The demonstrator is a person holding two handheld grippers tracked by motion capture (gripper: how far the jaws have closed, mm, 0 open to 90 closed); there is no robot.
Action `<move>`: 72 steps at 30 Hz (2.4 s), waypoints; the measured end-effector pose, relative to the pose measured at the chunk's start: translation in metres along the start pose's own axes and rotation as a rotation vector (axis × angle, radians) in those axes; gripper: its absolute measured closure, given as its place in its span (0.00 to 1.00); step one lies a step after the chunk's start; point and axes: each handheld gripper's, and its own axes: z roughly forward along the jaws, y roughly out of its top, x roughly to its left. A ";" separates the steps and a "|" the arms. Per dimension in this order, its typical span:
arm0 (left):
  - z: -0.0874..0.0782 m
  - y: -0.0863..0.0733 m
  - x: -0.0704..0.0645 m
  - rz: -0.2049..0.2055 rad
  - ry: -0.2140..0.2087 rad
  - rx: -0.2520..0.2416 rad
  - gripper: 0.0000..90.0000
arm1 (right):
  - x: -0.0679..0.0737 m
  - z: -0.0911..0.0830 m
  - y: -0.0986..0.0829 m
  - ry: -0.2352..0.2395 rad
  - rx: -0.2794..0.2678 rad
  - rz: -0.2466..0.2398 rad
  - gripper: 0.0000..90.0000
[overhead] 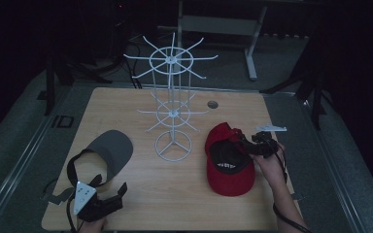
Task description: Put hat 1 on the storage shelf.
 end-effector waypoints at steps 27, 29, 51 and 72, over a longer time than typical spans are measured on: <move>0.002 -0.001 0.000 -0.002 -0.002 0.014 0.06 | 0.008 0.031 -0.016 -0.018 0.093 -0.099 0.93; 0.002 -0.001 0.000 -0.004 -0.004 0.016 0.06 | 0.008 0.030 -0.016 -0.024 0.092 -0.083 0.95; 0.002 -0.001 0.001 -0.008 0.016 0.016 0.06 | 0.017 -0.041 0.017 -0.004 -0.141 -0.060 0.96; 0.000 0.024 -0.027 0.074 -0.084 0.065 0.06 | 0.023 -0.123 0.042 0.016 -0.340 -0.048 0.96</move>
